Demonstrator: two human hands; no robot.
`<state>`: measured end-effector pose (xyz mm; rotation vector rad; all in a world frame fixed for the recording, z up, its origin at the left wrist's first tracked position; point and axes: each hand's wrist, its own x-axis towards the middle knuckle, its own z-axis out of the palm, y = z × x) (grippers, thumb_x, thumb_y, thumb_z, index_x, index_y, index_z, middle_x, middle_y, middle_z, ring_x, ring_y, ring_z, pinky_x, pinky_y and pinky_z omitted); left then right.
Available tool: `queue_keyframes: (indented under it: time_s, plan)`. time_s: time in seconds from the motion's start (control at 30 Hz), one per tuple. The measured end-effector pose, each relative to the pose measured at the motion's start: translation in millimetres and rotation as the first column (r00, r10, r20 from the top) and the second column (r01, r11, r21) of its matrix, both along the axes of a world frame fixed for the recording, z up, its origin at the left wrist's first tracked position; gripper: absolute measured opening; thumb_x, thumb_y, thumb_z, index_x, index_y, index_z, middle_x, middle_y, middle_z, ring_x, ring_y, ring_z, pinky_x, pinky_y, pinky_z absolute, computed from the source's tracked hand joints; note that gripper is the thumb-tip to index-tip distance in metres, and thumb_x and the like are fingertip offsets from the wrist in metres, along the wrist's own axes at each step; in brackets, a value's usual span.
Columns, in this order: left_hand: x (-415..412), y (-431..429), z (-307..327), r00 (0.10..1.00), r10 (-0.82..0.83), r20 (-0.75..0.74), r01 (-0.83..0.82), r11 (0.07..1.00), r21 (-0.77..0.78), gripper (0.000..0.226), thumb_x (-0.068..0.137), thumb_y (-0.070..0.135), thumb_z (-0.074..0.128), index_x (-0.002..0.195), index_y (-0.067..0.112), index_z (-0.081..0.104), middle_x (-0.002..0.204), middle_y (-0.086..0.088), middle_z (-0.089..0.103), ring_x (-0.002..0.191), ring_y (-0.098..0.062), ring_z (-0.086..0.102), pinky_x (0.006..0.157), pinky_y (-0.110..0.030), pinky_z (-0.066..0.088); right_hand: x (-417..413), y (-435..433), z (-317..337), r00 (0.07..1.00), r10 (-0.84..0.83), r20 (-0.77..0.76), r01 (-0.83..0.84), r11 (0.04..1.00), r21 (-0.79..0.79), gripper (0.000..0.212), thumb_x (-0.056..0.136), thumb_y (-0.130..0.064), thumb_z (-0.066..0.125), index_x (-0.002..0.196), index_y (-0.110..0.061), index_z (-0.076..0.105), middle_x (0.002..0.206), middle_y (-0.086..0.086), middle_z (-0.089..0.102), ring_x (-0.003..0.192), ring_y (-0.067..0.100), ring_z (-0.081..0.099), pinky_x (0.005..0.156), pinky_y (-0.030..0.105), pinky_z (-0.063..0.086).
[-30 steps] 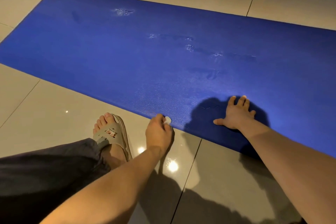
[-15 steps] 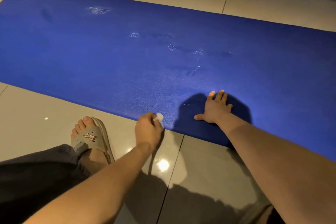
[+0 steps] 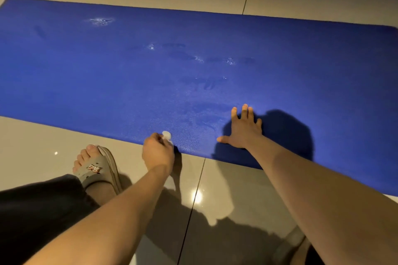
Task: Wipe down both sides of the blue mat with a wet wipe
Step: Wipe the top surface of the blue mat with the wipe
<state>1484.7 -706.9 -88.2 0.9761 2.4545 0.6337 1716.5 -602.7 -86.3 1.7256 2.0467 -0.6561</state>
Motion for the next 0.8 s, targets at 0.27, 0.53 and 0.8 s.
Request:
queue_keyframes:
  time_s: [0.27,0.53,0.8]
  plan:
    - [84,-14,1,0.898,-0.438,0.042,0.438,0.899,0.008,0.010,0.096,0.018,0.055,0.097,0.012,0.064,0.097,-0.005,0.064,0.087,-0.027,0.059,0.074,-0.034,0.046,6,6,3,0.999,0.051,0.006,-0.051,0.999,-0.015,0.129,0.073,-0.079,0.066,0.160,-0.017,-0.006,0.165,0.020,-0.015,0.152,0.040,-0.012,0.117,0.062,0.016]
    - [26,-2,4,0.987,-0.156,-0.040,0.152,0.984,-0.090,0.003,0.093,0.018,0.062,0.095,0.016,0.062,0.095,-0.010,0.069,0.084,-0.033,0.064,0.069,-0.033,0.045,19,-5,0,0.993,0.118,0.003,-0.118,0.990,0.073,0.120,0.079,-0.082,0.056,0.161,-0.019,-0.004,0.166,0.018,-0.011,0.154,0.037,-0.007,0.118,0.064,0.014]
    - [101,-24,0,0.949,-0.313,0.041,0.314,0.949,-0.018,0.006,0.094,0.019,0.059,0.090,0.017,0.061,0.088,-0.003,0.066,0.079,-0.026,0.061,0.067,-0.031,0.042,26,-2,-3,0.991,0.117,-0.064,-0.117,0.993,-0.002,0.132,0.070,-0.083,0.064,0.160,-0.022,-0.011,0.165,0.016,-0.022,0.153,0.037,-0.017,0.120,0.064,0.009]
